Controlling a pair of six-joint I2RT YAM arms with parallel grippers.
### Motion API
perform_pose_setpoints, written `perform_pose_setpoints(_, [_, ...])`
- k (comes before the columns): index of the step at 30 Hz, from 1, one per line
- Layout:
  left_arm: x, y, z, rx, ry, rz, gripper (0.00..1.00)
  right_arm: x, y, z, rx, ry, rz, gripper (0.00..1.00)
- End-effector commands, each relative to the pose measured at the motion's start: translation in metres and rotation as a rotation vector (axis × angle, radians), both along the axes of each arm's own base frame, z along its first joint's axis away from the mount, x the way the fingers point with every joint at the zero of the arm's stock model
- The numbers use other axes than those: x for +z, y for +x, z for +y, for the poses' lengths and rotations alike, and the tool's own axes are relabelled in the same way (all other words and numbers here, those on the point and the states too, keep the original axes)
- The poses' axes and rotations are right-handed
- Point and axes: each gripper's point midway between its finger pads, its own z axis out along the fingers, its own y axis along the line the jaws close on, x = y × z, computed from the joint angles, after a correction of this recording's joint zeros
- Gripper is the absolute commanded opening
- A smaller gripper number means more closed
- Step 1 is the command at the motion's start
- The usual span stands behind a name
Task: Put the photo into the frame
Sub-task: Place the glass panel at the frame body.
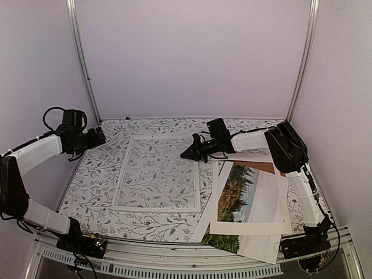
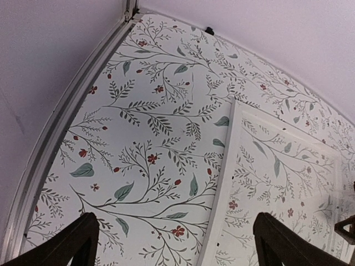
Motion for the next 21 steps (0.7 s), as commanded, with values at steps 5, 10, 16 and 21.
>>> perform_pose_setpoints(5, [-0.0017, 0.0026, -0.0057, -0.022, 0.004, -0.001, 1.0, 0.0019, 0.006, 0.0033, 0.004, 0.007, -0.018, 0.0])
perform_pose_setpoints(10, [-0.0032, 0.0027, -0.0056, -0.023, 0.005, 0.002, 1.0, 0.0027, 0.0076, 0.0042, 0.003, 0.008, -0.023, 0.0])
perform_pose_setpoints(16, [-0.0037, 0.003, -0.0066, -0.027, 0.005, 0.005, 1.0, 0.0036, 0.0102, 0.0054, 0.003, 0.004, -0.031, 0.0])
perform_pose_setpoints(21, [-0.0034, 0.003, -0.0069, -0.027, 0.006, 0.003, 1.0, 0.0037, 0.011, 0.0054, 0.002, 0.002, -0.035, 0.0])
